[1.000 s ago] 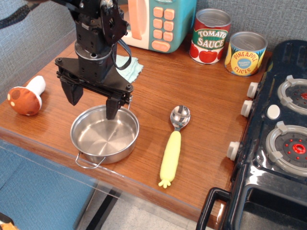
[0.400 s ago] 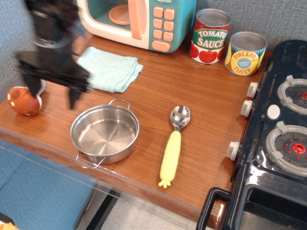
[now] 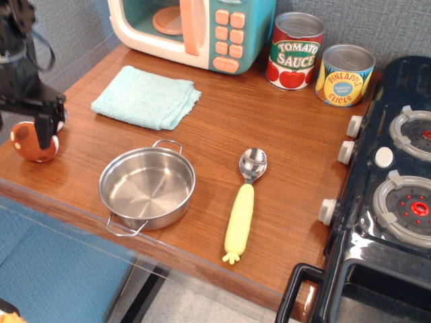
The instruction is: Put mushroom in pot laying down.
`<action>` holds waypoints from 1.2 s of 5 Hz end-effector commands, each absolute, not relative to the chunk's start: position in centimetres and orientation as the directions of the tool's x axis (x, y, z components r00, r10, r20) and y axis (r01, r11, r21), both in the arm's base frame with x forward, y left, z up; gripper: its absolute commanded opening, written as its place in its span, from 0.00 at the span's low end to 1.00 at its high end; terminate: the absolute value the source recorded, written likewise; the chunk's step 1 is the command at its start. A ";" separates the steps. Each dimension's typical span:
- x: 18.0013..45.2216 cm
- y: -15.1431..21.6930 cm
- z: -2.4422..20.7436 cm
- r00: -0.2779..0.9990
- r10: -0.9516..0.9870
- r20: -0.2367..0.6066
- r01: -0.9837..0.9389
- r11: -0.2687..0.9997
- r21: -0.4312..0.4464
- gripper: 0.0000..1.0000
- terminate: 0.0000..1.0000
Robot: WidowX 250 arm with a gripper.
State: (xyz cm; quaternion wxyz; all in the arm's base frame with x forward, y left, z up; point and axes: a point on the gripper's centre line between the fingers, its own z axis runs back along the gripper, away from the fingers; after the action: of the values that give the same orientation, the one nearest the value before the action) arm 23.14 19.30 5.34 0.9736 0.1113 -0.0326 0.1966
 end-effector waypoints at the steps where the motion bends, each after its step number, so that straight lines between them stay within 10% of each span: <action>1: 26.0 19.7 3.7 0.932 0.350 0.090 -0.361 0.906 0.220 1.00 0.00; 2: 26.6 19.6 2.7 0.933 0.348 0.086 -0.359 0.911 0.204 1.00 0.00; 3: 26.6 19.6 2.5 0.928 0.359 0.100 -0.372 0.909 0.188 0.00 0.00; 6: 24.9 11.7 9.5 0.937 0.261 0.231 -0.307 0.932 0.194 0.00 0.00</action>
State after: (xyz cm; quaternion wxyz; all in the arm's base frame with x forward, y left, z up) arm 25.12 11.33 8.25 0.9815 0.1056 -0.0773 0.1400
